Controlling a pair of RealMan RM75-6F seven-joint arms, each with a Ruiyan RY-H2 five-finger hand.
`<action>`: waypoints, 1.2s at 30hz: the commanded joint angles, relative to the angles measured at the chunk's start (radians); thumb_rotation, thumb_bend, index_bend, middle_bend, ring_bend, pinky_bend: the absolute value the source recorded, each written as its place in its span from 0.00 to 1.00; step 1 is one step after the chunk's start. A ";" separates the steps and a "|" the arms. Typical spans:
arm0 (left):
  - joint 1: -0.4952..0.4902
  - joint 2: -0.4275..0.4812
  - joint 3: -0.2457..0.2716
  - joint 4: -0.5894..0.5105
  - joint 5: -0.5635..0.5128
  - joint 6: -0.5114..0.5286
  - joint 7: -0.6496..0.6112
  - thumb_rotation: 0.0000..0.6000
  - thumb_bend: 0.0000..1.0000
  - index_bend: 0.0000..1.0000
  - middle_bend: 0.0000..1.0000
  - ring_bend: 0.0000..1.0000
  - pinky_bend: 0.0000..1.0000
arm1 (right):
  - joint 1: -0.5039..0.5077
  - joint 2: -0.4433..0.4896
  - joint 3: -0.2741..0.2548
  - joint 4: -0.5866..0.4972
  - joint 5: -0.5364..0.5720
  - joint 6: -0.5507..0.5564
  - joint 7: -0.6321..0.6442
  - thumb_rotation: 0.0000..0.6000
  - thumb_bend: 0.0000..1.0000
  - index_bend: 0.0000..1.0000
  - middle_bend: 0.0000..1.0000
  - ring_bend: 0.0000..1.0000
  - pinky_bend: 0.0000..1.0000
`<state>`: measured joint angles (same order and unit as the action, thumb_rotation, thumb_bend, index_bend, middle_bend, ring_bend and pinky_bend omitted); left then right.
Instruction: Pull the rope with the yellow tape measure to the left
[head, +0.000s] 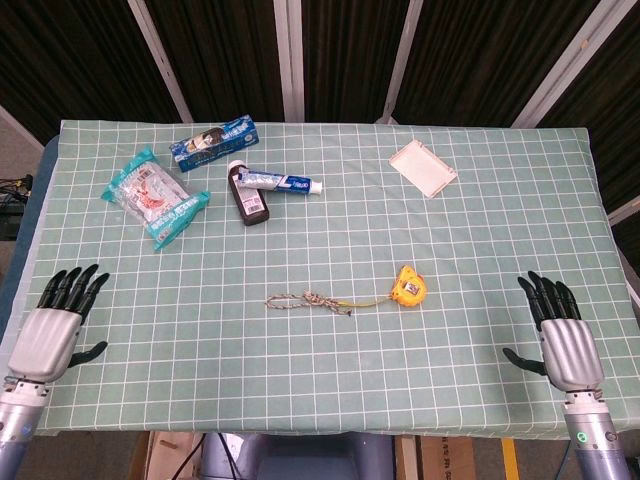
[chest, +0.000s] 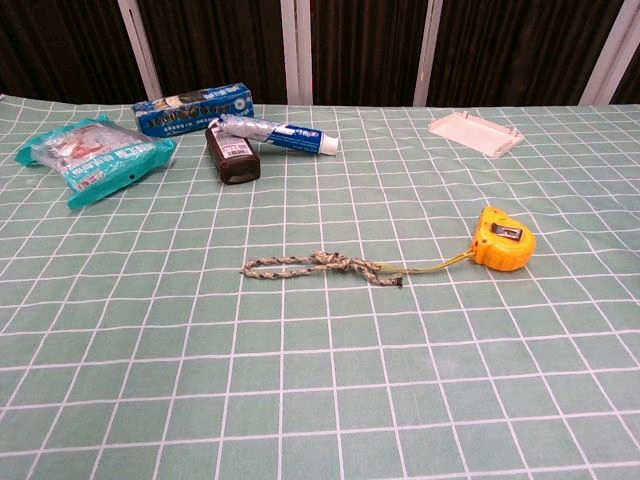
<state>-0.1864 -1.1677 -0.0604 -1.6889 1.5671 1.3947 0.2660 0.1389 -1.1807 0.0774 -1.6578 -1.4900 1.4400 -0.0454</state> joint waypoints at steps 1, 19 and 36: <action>-0.103 0.018 -0.059 -0.103 -0.071 -0.134 0.078 1.00 0.08 0.01 0.00 0.00 0.01 | 0.001 0.001 0.001 -0.003 0.004 -0.005 0.004 1.00 0.11 0.00 0.00 0.00 0.00; -0.400 -0.260 -0.196 -0.154 -0.453 -0.302 0.447 1.00 0.26 0.32 0.04 0.00 0.04 | 0.007 0.014 0.006 -0.017 0.022 -0.028 0.057 1.00 0.11 0.00 0.00 0.00 0.00; -0.585 -0.608 -0.202 0.030 -0.711 -0.222 0.645 1.00 0.41 0.44 0.04 0.00 0.04 | 0.017 0.023 0.006 -0.030 0.029 -0.055 0.105 1.00 0.11 0.00 0.00 0.00 0.00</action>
<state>-0.7570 -1.7586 -0.2648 -1.6744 0.8696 1.1641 0.8998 0.1558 -1.1577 0.0837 -1.6878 -1.4617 1.3861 0.0591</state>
